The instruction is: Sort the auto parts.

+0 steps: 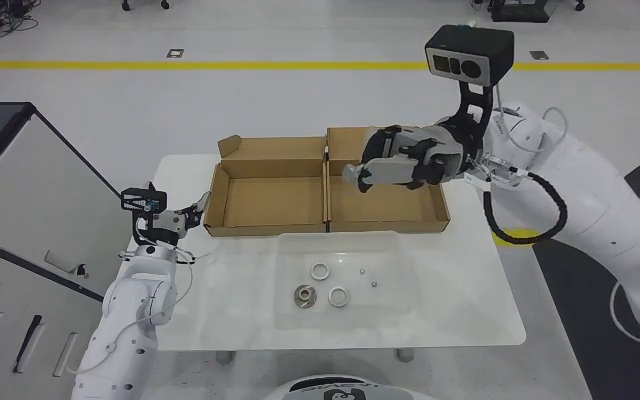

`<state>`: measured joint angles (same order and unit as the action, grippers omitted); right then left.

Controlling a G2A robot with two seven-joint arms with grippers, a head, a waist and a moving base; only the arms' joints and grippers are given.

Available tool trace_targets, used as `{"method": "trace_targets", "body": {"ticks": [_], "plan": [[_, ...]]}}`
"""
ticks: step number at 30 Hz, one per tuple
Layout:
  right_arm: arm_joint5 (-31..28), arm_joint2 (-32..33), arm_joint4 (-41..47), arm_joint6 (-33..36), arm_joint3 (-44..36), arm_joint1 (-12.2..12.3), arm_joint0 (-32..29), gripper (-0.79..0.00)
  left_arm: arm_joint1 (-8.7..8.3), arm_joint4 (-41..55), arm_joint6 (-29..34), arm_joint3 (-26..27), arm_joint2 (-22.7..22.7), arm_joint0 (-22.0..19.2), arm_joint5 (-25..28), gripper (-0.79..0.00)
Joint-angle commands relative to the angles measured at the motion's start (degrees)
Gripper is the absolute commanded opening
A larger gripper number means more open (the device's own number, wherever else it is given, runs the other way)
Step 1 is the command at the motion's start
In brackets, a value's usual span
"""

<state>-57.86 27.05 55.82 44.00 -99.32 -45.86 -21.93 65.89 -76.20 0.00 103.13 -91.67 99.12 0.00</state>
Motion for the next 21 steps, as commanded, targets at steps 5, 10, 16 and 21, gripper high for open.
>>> {"method": "trace_targets", "body": {"ticks": [5, 10, 16, 21], "plan": [[-0.1, 6.5, 9.4, 2.3, -5.5, -0.8, -4.9, -0.785, 0.00, 0.0, 0.0, 0.0, 0.0, 0.0, 0.0, 0.000], [-0.1, 11.1, 11.7, 2.3, -10.1, -2.1, -9.3, -0.785, 0.00, 0.0, 0.0, 0.0, 0.0, 0.0, 0.0, 0.000], [-0.1, 16.0, 17.6, 2.3, -13.9, -4.6, -14.7, -0.785, 0.00, 0.0, 0.0, 0.0, 0.0, 0.0, 0.0, 0.000], [0.5, 19.1, 19.1, 2.9, -14.2, -7.0, -17.8, -0.785, 0.00, 0.0, 0.0, 0.0, 0.0, 0.0, 0.0, 0.000]]}}
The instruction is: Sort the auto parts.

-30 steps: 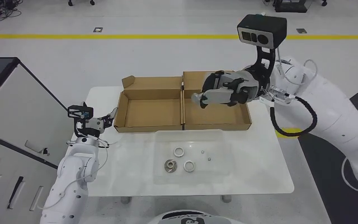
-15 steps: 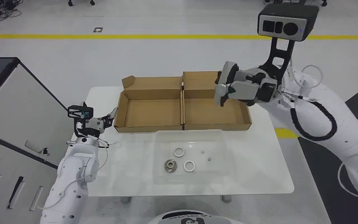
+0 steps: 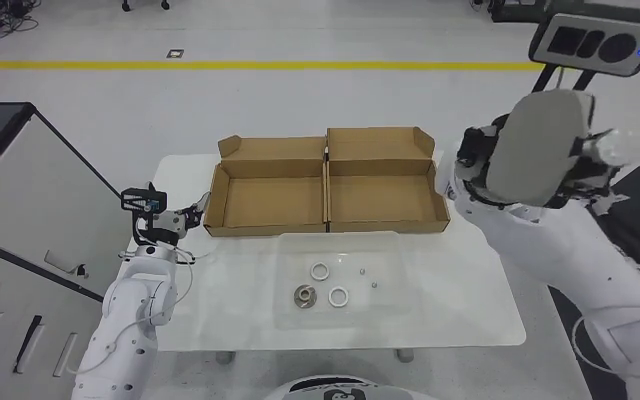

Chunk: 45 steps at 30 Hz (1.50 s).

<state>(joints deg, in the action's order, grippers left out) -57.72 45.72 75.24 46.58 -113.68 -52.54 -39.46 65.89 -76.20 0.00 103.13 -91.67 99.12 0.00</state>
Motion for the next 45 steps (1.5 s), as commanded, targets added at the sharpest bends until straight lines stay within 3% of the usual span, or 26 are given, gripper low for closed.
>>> {"method": "trace_targets", "body": {"ticks": [1, 7, 19, 38, 45], "plan": [[1.0, 1.0, -1.0, 1.0, 0.7, -0.7, -0.7, -0.785, 0.00, 0.0, 0.0, 0.0, 0.0, 0.0, 0.0, 0.000], [4.0, 4.6, -4.7, 4.0, 3.8, -2.2, -3.1, -0.785, 0.00, 0.0, 0.0, 0.0, 0.0, 0.0, 0.0, 0.000], [9.3, 10.2, -15.7, 9.3, 7.6, -3.0, -5.9, -0.785, 0.00, 0.0, 0.0, 0.0, 0.0, 0.0, 0.0, 0.000], [8.7, 13.6, -1.8, 8.7, 1.6, -6.4, -14.7, -0.785, 0.00, 0.0, 0.0, 0.0, 0.0, 0.0, 0.0, 0.000], [9.9, 15.6, -4.2, 9.9, 2.2, -7.7, -16.2, -0.785, 0.00, 0.0, 0.0, 0.0, 0.0, 0.0, 0.0, 0.000]]}}
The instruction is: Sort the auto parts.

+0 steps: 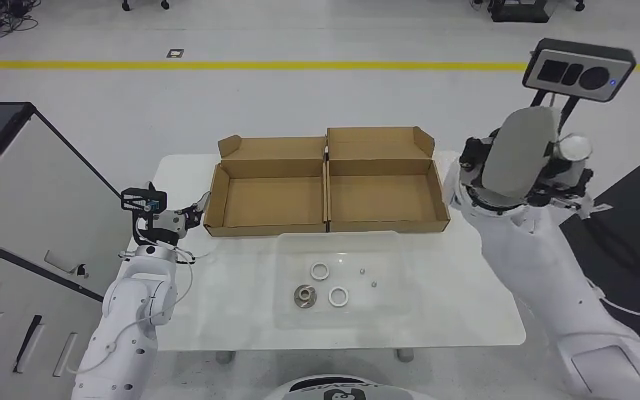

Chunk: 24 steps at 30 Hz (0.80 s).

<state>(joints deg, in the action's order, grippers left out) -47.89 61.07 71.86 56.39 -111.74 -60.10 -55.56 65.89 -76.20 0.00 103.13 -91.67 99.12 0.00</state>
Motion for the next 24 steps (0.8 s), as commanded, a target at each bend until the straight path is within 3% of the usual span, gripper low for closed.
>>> {"method": "trace_targets", "body": {"ticks": [1, 15, 24], "plan": [[0.2, 0.4, -1.5, 0.2, 0.5, -0.2, -0.3, -0.785, 0.00, 0.0, 0.0, 0.0, 0.0, 0.0, 0.0, 0.000], [6.0, 2.7, -17.5, -3.4, 0.4, -1.2, -1.1, -0.785, 0.00, 0.0, 0.0, 0.0, 0.0, 0.0, 0.0, 0.000], [5.3, 1.8, -13.4, -3.0, -2.6, -2.4, -1.5, -0.785, 0.00, 0.0, 0.0, 0.0, 0.0, 0.0, 0.0, 0.000]]}}
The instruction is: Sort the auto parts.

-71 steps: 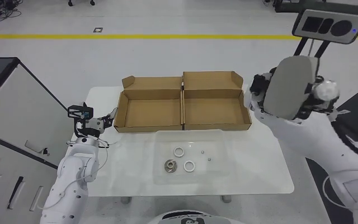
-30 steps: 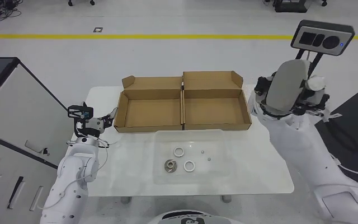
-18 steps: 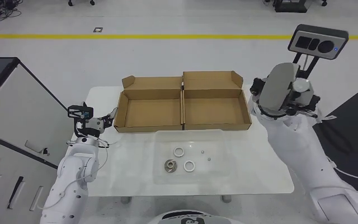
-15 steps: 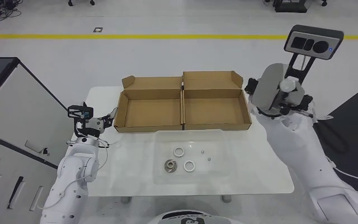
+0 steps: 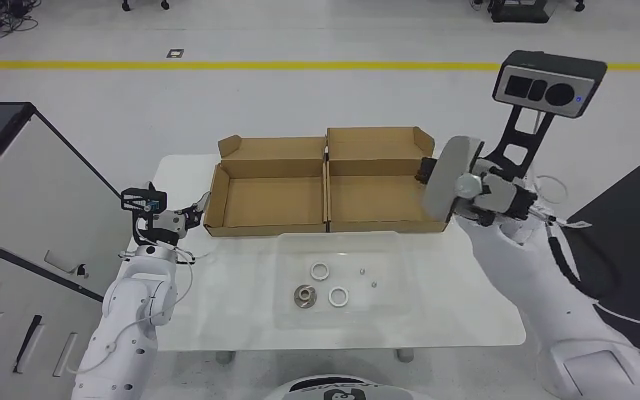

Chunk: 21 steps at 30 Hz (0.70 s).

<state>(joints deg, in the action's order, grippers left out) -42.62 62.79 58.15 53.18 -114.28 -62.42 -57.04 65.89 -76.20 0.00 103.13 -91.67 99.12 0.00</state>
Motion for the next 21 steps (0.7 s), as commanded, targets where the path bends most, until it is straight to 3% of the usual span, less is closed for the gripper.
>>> {"method": "trace_targets", "body": {"ticks": [1, 21], "plan": [[0.1, 0.2, 0.7, 0.4, -0.2, -0.1, 0.0, -0.785, 0.00, 0.0, 0.0, 0.0, 0.0, 0.0, 0.0, 0.000], [0.3, 1.8, 4.1, 1.2, -1.1, -1.0, -1.4, -0.785, 0.00, 0.0, 0.0, 0.0, 0.0, 0.0, 0.0, 0.000]]}}
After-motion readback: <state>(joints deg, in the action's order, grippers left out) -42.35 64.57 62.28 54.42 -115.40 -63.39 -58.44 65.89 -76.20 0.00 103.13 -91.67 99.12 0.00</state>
